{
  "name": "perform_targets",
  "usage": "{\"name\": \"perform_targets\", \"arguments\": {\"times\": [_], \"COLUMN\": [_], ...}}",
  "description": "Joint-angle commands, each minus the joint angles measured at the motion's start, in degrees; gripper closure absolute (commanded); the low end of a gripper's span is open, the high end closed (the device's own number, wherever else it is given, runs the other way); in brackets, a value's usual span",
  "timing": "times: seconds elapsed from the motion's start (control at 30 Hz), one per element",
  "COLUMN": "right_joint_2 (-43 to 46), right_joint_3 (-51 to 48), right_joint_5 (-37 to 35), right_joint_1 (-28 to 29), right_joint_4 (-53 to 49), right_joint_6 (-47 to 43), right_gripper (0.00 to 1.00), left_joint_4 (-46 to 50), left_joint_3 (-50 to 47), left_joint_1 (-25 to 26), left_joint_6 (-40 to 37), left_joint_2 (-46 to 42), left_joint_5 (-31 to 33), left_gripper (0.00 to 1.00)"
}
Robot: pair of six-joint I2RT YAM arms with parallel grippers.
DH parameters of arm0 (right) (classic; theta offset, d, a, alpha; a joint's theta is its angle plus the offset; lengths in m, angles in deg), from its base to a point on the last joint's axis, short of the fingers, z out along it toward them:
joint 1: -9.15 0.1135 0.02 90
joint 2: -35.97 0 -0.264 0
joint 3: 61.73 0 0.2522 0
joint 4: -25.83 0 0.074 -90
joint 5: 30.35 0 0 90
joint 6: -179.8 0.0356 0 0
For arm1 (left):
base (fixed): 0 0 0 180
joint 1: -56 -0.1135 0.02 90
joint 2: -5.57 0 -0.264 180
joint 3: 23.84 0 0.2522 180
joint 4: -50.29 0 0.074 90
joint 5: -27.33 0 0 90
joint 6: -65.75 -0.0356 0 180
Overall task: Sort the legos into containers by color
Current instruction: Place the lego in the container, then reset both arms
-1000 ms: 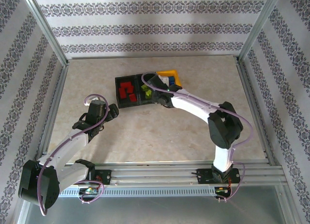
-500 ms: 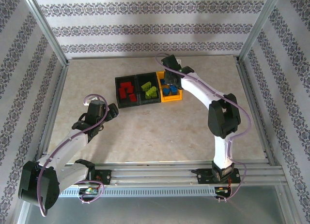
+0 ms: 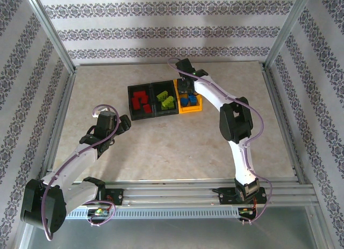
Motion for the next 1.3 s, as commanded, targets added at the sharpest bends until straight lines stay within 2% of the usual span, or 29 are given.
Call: {"name": "perform_targets", "arguments": {"times": [0.0, 0.3, 0.67, 1.03, 1.27], "right_joint_2": [-1.5, -0.08, 7.6, 25.35, 38.43], "right_joint_3": [2.25, 2.21, -3.55, -23.67, -37.86], "right_joint_5": [1.5, 0.51, -2.08, -7.91, -14.62], "right_joint_1": [-0.16, -0.14, 0.45, 1.39, 1.36], "right_joint_4": [-1.88, -2.32, -1.27, 4.34, 5.5], "right_joint_6": [-0.99, -1.51, -1.3, 1.49, 3.13], "right_gripper": [0.7, 0.59, 0.57, 0.49, 0.41], "left_joint_4": [-0.67, -0.61, 0.58, 2.7, 4.64], "left_joint_3": [0.2, -0.12, 0.32, 0.7, 1.04], "left_joint_1": [-1.08, -1.14, -1.12, -1.51, -2.05], "left_joint_6": [-0.1, -0.19, -0.53, -2.41, -3.86], "left_joint_2": [-0.23, -0.33, -1.6, -4.79, -6.61], "left_joint_5": [0.02, -0.34, 0.69, 3.37, 4.75], "left_gripper": [0.0, 0.0, 0.0, 0.0, 0.0]}}
